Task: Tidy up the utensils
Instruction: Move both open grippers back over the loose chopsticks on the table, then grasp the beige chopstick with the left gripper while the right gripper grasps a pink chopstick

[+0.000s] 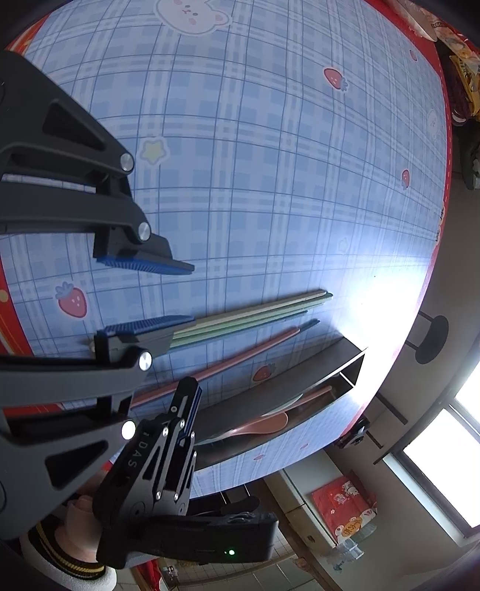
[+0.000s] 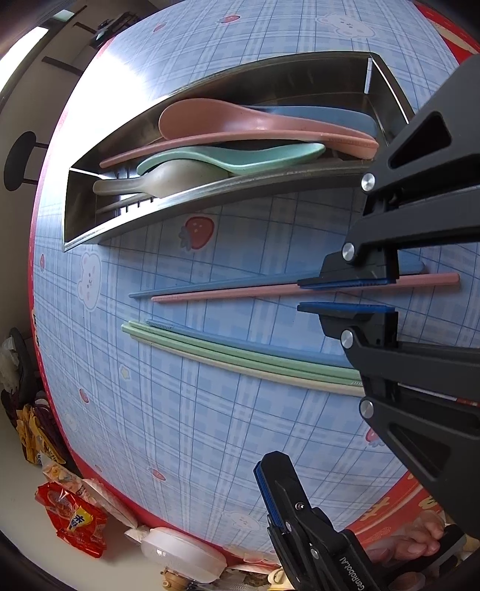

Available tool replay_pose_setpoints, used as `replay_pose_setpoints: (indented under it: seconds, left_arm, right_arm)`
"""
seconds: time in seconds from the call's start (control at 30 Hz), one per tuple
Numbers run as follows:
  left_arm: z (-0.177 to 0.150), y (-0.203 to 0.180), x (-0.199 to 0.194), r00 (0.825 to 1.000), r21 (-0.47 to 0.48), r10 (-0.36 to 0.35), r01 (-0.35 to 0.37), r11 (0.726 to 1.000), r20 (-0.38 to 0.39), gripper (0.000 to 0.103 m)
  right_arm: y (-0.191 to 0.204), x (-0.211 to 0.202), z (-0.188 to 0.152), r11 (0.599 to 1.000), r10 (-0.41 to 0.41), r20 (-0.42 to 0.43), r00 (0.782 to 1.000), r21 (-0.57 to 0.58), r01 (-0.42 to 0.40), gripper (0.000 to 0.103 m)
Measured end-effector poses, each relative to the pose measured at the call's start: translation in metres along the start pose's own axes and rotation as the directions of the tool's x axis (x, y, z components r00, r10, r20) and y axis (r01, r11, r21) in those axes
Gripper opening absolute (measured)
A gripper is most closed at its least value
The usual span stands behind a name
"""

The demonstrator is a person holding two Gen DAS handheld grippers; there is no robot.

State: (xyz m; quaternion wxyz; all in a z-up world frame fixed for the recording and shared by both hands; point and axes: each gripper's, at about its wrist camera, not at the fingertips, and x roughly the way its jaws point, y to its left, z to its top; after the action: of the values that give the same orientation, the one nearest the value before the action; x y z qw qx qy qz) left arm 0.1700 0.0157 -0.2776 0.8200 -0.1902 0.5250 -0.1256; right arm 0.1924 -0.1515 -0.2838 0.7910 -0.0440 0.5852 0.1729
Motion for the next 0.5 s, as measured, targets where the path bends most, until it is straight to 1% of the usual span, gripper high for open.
replay_pose_setpoints:
  seconds: [0.1, 0.17, 0.37, 0.5]
  left_arm:
    - [0.001, 0.000, 0.003, 1.000, 0.000, 0.000, 0.000, 1.000, -0.003, 0.025]
    - [0.002, 0.002, 0.004, 1.000, -0.004, -0.003, 0.003, 1.000, -0.002, 0.025]
    - [0.001, 0.003, 0.009, 1.000, 0.001, -0.005, 0.005, 1.000, -0.012, 0.025]
    - [0.005, -0.007, 0.019, 1.000, 0.028, -0.002, 0.002, 1.000, -0.013, 0.024]
  right_arm:
    - [0.000, 0.002, 0.000, 1.000, -0.015, -0.013, 1.000, 0.006, 0.015, 0.007]
    - [-0.003, 0.005, -0.002, 1.000, -0.007, -0.032, 0.999, 0.018, 0.008, 0.008]
    - [-0.003, 0.005, -0.003, 1.000, -0.013, -0.030, 0.999, 0.009, 0.013, 0.007]
    - [-0.003, 0.005, -0.005, 1.000, 0.000, -0.022, 1.000, 0.016, 0.000, 0.007]
